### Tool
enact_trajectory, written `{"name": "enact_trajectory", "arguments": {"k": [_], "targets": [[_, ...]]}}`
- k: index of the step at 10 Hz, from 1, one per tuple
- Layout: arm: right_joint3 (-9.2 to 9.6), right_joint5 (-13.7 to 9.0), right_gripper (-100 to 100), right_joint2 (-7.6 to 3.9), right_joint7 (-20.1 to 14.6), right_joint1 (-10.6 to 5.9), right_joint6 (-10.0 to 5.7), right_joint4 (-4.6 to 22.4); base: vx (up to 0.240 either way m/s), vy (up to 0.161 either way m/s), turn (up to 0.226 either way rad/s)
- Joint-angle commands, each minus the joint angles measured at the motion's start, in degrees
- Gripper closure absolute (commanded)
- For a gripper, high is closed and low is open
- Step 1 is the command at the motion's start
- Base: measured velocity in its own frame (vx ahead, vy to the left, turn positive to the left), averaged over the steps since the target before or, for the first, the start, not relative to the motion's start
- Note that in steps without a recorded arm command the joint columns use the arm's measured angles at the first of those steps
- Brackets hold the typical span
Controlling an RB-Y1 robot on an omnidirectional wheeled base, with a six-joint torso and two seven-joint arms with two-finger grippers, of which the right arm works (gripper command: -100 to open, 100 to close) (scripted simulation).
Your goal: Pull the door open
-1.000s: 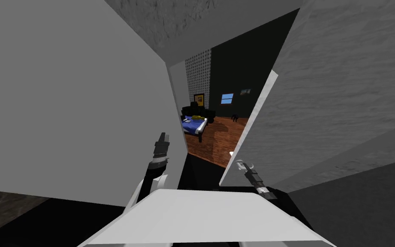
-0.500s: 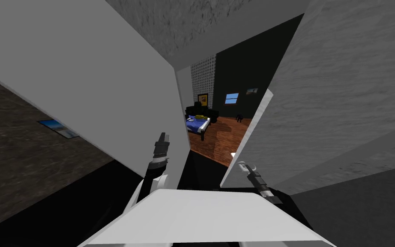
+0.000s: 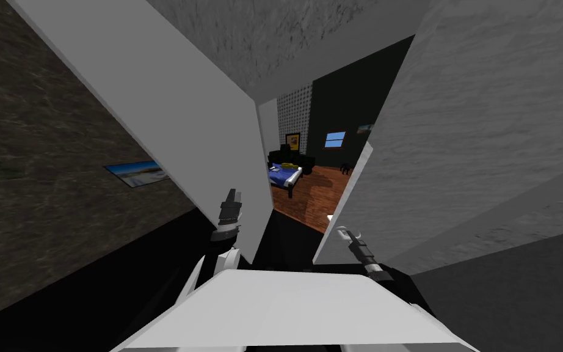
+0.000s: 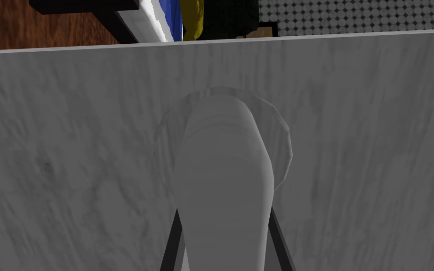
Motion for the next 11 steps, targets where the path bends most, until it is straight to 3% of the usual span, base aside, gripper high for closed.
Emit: {"name": "enact_trajectory", "arguments": {"k": [1,4,5,6,11], "targets": [[0.77,-0.1,100,0.85,0.6,-1.06,0.92,-0.1,-0.201,-0.049,0.117],[1.48,-0.8,100,1.57,1.6,-3.19,2.84,0.0,-0.212,-0.079,0.141],[1.48,-0.8,100,1.57,1.6,-3.19,2.84,0.0,-0.124,-0.057,0.064],[1.94,-1.2,100,2.03,2.2,-4.55,4.08,0.0,-0.176,-0.049,0.151],[2.68,-1.9,100,2.77,3.2,-6.74,6.07,0.0,-0.183,-0.089,0.105]]}}
